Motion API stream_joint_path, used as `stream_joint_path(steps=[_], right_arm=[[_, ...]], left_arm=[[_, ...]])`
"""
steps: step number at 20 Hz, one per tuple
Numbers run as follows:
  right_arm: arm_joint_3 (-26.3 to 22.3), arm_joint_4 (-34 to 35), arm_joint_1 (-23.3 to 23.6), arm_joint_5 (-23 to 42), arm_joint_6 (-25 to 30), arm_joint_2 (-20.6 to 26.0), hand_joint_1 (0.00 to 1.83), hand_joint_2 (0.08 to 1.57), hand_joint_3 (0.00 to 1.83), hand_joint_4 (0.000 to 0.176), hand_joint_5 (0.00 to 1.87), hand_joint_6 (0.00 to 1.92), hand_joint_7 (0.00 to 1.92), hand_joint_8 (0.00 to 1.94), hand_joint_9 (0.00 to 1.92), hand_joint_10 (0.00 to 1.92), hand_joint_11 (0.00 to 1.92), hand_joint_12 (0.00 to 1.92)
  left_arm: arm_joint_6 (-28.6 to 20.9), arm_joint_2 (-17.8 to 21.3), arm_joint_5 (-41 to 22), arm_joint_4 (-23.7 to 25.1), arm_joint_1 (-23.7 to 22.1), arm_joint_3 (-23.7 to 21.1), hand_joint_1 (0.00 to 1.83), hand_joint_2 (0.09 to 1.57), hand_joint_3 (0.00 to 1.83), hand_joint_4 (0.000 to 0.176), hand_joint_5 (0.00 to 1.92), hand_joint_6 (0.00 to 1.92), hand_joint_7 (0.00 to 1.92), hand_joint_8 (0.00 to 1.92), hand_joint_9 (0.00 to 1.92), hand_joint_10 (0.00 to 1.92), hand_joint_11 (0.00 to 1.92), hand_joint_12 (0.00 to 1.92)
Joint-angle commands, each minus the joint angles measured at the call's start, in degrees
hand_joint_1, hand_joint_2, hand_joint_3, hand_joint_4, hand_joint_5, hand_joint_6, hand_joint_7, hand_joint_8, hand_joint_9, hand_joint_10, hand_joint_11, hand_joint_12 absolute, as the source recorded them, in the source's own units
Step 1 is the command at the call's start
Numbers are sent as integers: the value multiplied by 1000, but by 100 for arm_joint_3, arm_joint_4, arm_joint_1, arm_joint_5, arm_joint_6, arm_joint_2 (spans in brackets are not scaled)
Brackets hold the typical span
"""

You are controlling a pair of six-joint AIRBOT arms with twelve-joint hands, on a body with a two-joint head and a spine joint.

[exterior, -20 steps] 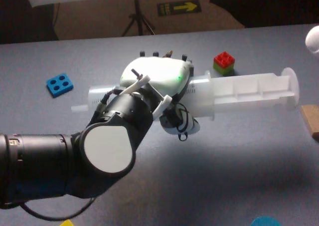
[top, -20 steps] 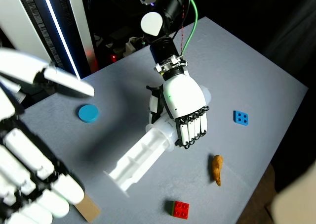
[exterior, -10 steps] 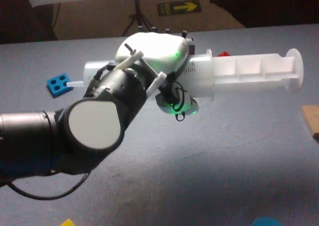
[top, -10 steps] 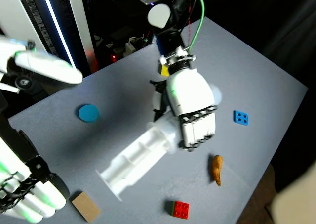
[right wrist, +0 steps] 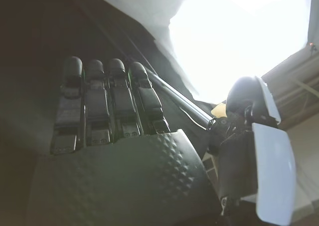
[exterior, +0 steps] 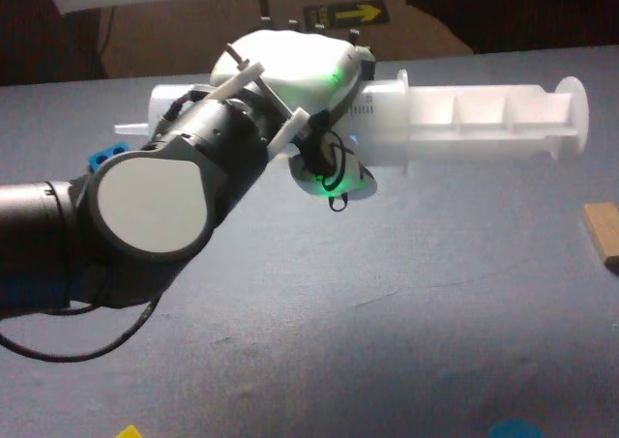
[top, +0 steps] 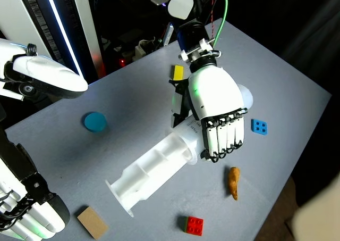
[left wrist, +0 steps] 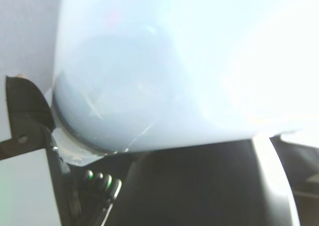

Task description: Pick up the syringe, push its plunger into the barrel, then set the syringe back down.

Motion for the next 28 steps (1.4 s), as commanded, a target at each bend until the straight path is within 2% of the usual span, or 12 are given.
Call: stream_joint_path(steps=[1,3,5,6,7,10,15,20,23,25,27,28], right_arm=[[-33,-440,83,-276,-20,-52,0,1034,1,0,76,7,99,6,97,7,0,401],[-52,-399,104,-548,68,-329,0,1036,0,0,91,6,115,5,116,8,0,466],[-141,-386,75,-1091,245,-499,0,1034,0,0,108,7,138,8,139,10,0,508],[-174,-372,63,-1281,336,-497,0,1033,0,0,111,5,139,4,142,7,0,499],[-189,-369,32,-1428,487,-491,0,1035,0,0,83,5,111,4,118,4,0,417],[-168,-364,15,-1457,614,-507,0,1031,0,0,81,1,109,1,104,0,0,370],[-174,-358,-626,-2443,1754,-805,0,1032,0,0,100,6,114,4,112,4,0,419],[-30,-501,-863,-2598,2473,-1028,0,1043,1,0,81,0,110,1,109,3,0,383],[143,-565,-1001,-2456,2596,-1202,0,1043,1,0,93,3,109,2,102,4,0,334],[268,-841,-1093,-2145,2757,-1265,4,1042,0,0,102,5,119,6,106,6,0,323],[372,-853,-966,-1958,2826,-1366,13,1039,0,0,118,7,131,6,111,5,0,298],[453,-852,-881,-1919,2828,-1451,15,1039,0,0,110,2,123,1,106,2,0,293]], left_arm=[[4,38,395,440,-136,-25,1478,1203,0,0,779,1178,646,1347,729,1329,665,1661],[11,49,384,440,-158,-33,1476,1205,0,0,792,1162,640,1344,711,1349,659,1673],[30,64,373,440,-160,-67,1477,1198,0,0,796,1151,675,1314,758,1312,626,1686],[37,73,373,440,-160,-81,1477,1203,1,0,781,1148,653,1351,740,1336,640,1688],[60,78,373,440,-159,-91,1478,1196,0,0,783,1156,679,1306,781,1288,637,1692],[85,78,374,440,-162,-85,1479,1195,0,0,786,1162,667,1324,761,1304,664,1652],[119,128,342,441,-207,-50,1479,1196,1,0,769,1185,665,1319,765,1288,673,1660],[136,127,373,363,-199,-36,1479,1200,1,0,773,1199,652,1331,760,1308,647,1658],[138,131,373,363,-170,-55,1480,1199,0,0,770,1181,661,1342,787,1301,618,1671],[134,131,406,363,-169,-72,1480,1197,0,0,766,1179,653,1348,787,1290,647,1653],[134,130,411,363,-181,-85,1479,1199,0,0,758,1197,652,1341,772,1290,663,1663],[134,134,414,363,-181,-93,1480,1198,0,0,770,1181,685,1341,800,1310,586,1648]])
